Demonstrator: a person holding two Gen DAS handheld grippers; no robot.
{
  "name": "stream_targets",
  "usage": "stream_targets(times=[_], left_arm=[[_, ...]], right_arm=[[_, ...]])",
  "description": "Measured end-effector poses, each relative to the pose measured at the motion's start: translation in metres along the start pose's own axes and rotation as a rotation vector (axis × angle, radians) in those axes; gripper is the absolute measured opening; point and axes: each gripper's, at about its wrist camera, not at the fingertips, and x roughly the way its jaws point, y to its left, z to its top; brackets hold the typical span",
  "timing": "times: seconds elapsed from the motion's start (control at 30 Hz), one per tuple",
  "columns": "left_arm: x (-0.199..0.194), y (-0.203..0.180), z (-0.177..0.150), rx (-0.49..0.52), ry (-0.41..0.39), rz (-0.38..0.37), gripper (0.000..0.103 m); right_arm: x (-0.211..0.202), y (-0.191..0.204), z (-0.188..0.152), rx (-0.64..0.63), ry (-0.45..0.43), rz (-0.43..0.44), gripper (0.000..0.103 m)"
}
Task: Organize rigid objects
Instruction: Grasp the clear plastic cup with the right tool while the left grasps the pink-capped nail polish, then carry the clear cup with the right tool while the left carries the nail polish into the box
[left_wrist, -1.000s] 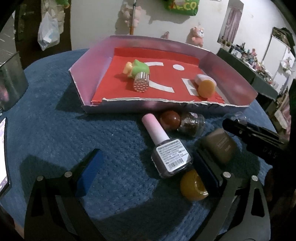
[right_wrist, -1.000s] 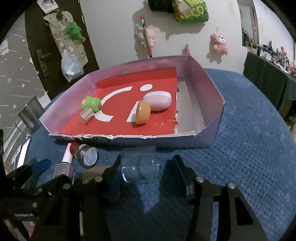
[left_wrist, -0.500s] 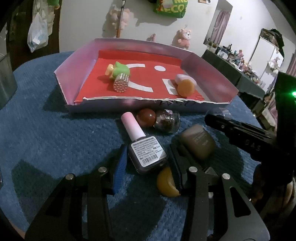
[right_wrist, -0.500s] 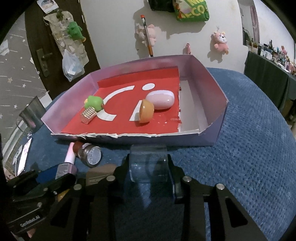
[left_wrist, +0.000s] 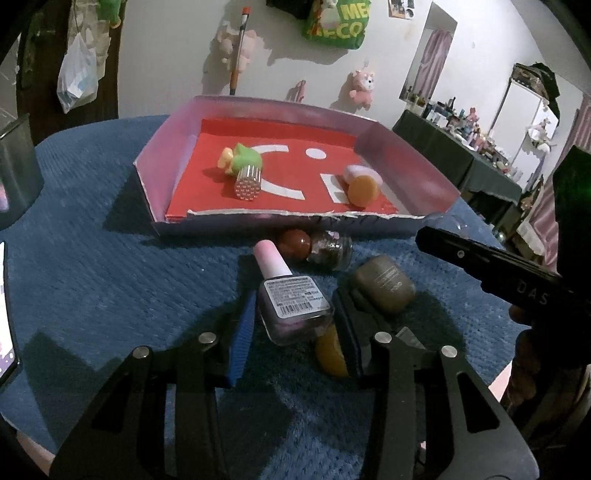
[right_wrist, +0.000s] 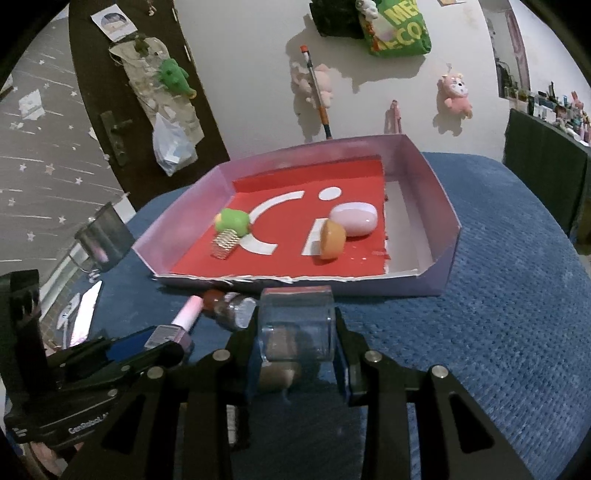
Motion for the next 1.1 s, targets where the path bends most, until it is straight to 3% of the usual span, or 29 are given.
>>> stream_targets(times=[0.57, 1.1], left_arm=[[-0.024, -0.002, 0.011, 0.020, -0.087, -0.006, 0.036], [-0.026, -0.003, 0.015, 0.023, -0.100, -0.008, 0.036]], right_arm=[[-0.011, 0.013, 0.000, -0.017, -0.021, 0.044, 0.035], [-0.013, 0.013, 0.004, -0.012, -0.027, 0.057, 0.035]])
